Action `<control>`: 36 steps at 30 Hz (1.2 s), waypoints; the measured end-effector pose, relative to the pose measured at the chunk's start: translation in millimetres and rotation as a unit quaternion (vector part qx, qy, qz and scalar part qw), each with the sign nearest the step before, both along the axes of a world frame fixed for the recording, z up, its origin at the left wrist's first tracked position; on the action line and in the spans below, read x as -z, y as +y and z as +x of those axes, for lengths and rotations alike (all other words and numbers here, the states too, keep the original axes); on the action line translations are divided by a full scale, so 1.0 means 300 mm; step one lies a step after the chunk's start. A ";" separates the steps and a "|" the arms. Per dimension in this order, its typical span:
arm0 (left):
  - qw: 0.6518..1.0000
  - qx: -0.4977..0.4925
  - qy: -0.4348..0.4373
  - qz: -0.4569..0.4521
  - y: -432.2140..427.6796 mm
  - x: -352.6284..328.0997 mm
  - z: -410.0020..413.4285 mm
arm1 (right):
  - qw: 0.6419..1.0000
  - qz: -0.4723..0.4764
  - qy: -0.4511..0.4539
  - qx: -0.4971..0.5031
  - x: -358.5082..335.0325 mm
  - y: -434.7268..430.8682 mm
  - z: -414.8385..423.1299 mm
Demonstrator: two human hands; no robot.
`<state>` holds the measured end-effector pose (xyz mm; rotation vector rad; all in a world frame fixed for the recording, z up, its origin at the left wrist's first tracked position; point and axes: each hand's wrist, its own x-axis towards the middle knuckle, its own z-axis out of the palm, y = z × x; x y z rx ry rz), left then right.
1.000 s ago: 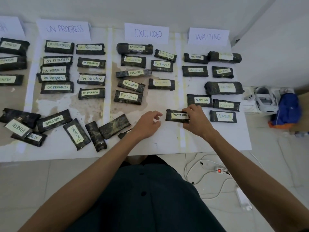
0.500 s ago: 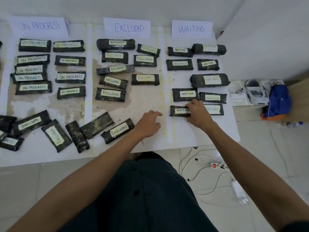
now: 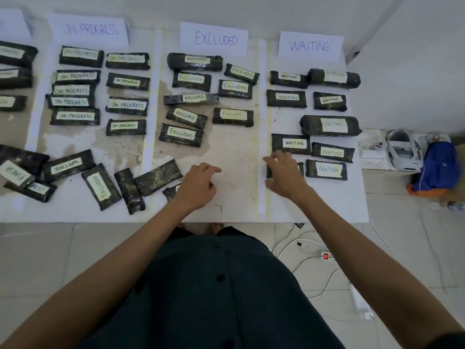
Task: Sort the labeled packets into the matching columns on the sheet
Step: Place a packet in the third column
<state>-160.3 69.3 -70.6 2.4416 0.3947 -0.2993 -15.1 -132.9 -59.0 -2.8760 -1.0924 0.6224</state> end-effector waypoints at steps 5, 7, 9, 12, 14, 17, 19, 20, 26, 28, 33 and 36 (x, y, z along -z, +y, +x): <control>0.994 -0.023 0.041 0.094 0.086 0.026 -0.119 | 0.989 0.063 0.090 -0.103 0.007 0.183 -0.112; 0.991 -0.013 0.053 0.122 0.091 0.038 -0.144 | 0.979 0.076 0.105 -0.155 0.023 0.257 -0.161; 0.989 -0.006 0.049 0.139 0.088 0.050 -0.154 | 0.971 0.074 0.106 -0.200 0.044 0.315 -0.201; 0.990 -0.011 0.039 0.135 0.088 0.061 -0.146 | 0.967 0.077 0.088 -0.228 0.076 0.363 -0.229; 0.991 -0.011 0.022 0.128 0.091 0.063 -0.131 | 0.969 0.098 0.075 -0.213 0.082 0.369 -0.214; 0.992 0.001 -0.018 0.123 0.083 0.055 -0.081 | 0.969 0.134 0.052 -0.202 0.064 0.345 -0.150; 0.992 0.002 -0.045 0.120 0.074 0.036 -0.021 | 0.968 0.151 0.032 -0.196 0.050 0.317 -0.085; 0.991 0.001 -0.054 0.123 0.071 0.026 0.012 | 0.969 0.159 0.023 -0.186 0.048 0.302 -0.046; 0.990 -0.019 -0.054 0.127 0.102 0.015 0.186 | 0.983 0.176 0.024 -0.055 0.057 0.254 0.169; 0.991 -0.025 -0.041 0.128 0.122 0.021 0.217 | 0.983 0.174 0.037 -0.033 0.066 0.256 0.217; 0.991 -0.041 -0.021 0.128 0.171 0.035 0.250 | 0.985 0.163 0.063 -0.011 0.091 0.277 0.280; 0.992 -0.039 -0.012 0.120 0.201 0.046 0.258 | 0.983 0.170 0.066 0.007 0.097 0.298 0.297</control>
